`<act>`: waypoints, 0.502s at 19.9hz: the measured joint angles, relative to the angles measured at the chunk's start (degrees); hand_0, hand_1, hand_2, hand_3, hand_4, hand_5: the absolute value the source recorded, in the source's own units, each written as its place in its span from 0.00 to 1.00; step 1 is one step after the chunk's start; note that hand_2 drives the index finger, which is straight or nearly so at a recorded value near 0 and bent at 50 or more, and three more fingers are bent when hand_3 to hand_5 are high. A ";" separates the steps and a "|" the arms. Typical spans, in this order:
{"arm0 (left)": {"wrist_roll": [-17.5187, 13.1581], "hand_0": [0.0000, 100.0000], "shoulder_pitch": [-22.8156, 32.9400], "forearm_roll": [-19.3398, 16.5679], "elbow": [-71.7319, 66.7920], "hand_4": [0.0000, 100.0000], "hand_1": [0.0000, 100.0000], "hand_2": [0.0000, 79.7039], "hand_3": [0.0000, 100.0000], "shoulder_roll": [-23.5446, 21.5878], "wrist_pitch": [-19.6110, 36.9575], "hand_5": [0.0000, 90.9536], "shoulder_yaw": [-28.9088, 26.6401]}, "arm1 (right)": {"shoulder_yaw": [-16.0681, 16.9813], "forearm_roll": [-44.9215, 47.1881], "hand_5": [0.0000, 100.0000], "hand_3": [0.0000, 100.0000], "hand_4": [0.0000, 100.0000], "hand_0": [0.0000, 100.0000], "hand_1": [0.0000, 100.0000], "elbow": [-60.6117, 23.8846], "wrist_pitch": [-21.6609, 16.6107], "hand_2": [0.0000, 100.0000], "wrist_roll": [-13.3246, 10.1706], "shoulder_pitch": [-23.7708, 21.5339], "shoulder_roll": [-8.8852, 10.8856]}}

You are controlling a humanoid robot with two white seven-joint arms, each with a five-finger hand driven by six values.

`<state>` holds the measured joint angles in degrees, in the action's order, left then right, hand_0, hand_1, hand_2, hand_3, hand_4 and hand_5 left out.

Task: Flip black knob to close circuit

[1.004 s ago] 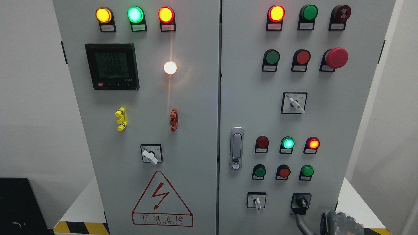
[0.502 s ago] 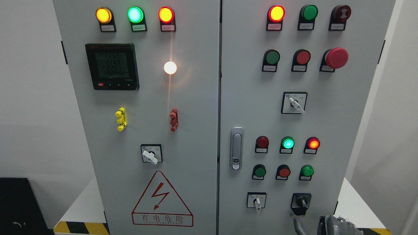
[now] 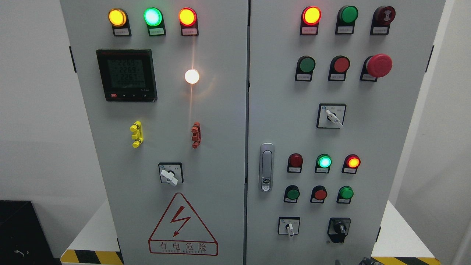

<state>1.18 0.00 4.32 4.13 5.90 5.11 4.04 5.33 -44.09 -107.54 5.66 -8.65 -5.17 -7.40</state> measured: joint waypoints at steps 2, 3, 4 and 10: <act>0.00 0.12 0.00 0.00 0.00 0.00 0.56 0.00 0.00 0.00 0.00 0.00 0.00 | -0.27 3.22 0.57 0.61 0.61 0.00 0.08 -0.98 -3.36 0.41 -1.05 -2.03 0.04; 0.00 0.12 0.00 0.00 0.00 0.00 0.56 0.00 0.00 0.00 0.00 0.00 0.00 | -0.38 4.75 0.54 0.59 0.58 0.00 0.08 -1.42 -4.90 0.39 -1.43 -2.95 0.06; 0.00 0.12 0.00 0.00 0.00 0.00 0.56 0.00 0.00 0.00 0.00 0.00 0.00 | -0.51 6.37 0.52 0.56 0.56 0.00 0.08 -1.88 -5.74 0.37 -1.62 -3.94 0.09; 0.00 0.12 0.00 0.00 0.00 0.00 0.56 0.00 0.00 0.00 0.00 0.00 0.00 | -1.21 22.60 0.32 0.41 0.37 0.00 0.07 -5.20 -7.88 0.24 -0.85 -8.55 0.21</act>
<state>1.18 0.00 4.31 4.13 5.90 5.11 4.04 4.12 -21.49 -112.74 -2.22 -9.49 -13.71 -7.19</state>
